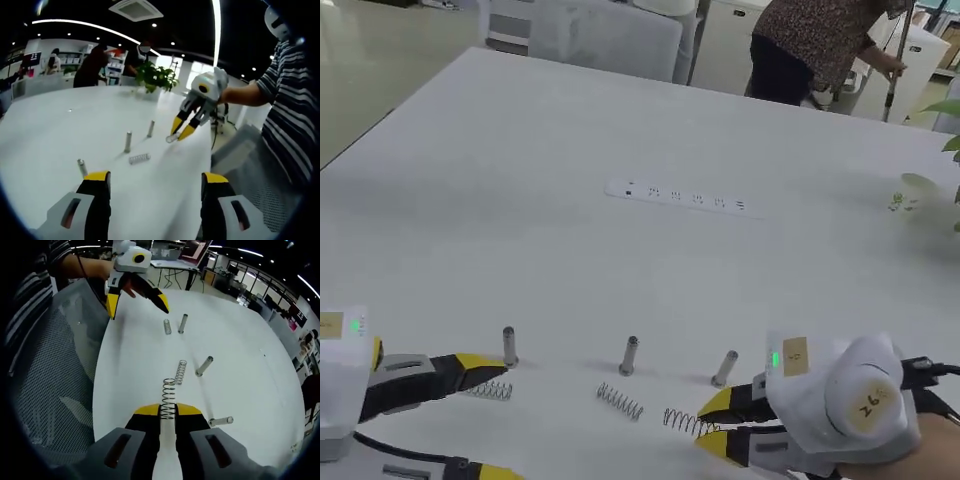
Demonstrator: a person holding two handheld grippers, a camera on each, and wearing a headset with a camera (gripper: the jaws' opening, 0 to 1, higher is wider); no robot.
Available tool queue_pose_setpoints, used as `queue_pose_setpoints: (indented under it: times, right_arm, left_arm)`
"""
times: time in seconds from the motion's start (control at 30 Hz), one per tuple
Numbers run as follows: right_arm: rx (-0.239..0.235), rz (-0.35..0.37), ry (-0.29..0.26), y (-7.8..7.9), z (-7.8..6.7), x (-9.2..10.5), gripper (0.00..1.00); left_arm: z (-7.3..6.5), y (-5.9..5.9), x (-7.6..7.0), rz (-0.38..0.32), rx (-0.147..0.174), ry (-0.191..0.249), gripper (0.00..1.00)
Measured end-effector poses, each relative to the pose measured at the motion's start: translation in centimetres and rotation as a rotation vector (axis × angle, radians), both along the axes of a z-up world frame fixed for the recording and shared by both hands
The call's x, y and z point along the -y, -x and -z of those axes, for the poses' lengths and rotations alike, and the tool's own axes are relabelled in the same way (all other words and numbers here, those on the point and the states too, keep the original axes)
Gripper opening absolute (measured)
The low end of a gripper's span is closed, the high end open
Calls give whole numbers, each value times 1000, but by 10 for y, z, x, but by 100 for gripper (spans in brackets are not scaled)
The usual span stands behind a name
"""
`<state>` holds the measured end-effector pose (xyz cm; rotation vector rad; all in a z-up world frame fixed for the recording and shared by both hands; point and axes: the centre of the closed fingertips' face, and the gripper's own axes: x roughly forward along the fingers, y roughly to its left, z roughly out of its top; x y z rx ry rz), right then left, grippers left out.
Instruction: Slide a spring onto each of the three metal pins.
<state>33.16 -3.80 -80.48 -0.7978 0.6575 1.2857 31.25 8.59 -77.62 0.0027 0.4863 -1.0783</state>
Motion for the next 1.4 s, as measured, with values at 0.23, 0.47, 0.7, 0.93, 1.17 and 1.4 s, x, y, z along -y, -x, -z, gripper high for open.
queue_pose_setpoints:
  times: [0.23,0.47,0.7,0.93,1.17,1.4]
  right_arm:
    - [24,-21,15,2,-1,-1,8]
    - [35,-35,6,4,-5,-2,8]
    - [35,-45,-13,8,-11,-8,8]
    - [46,-70,-7,10,-12,-10,8]
    - [49,-85,-28,12,-19,-18,8]
    - [60,-104,-19,12,-19,-18,8]
  left_arm:
    - [5,4,26,102,3,-34,67]
    - [-2,-2,38,169,23,-43,63]
    - [-8,-10,56,227,31,-3,53]
    - [-13,-14,75,271,31,34,40]
    - [-8,-18,86,293,27,25,31]
    - [-8,-14,95,317,16,40,25]
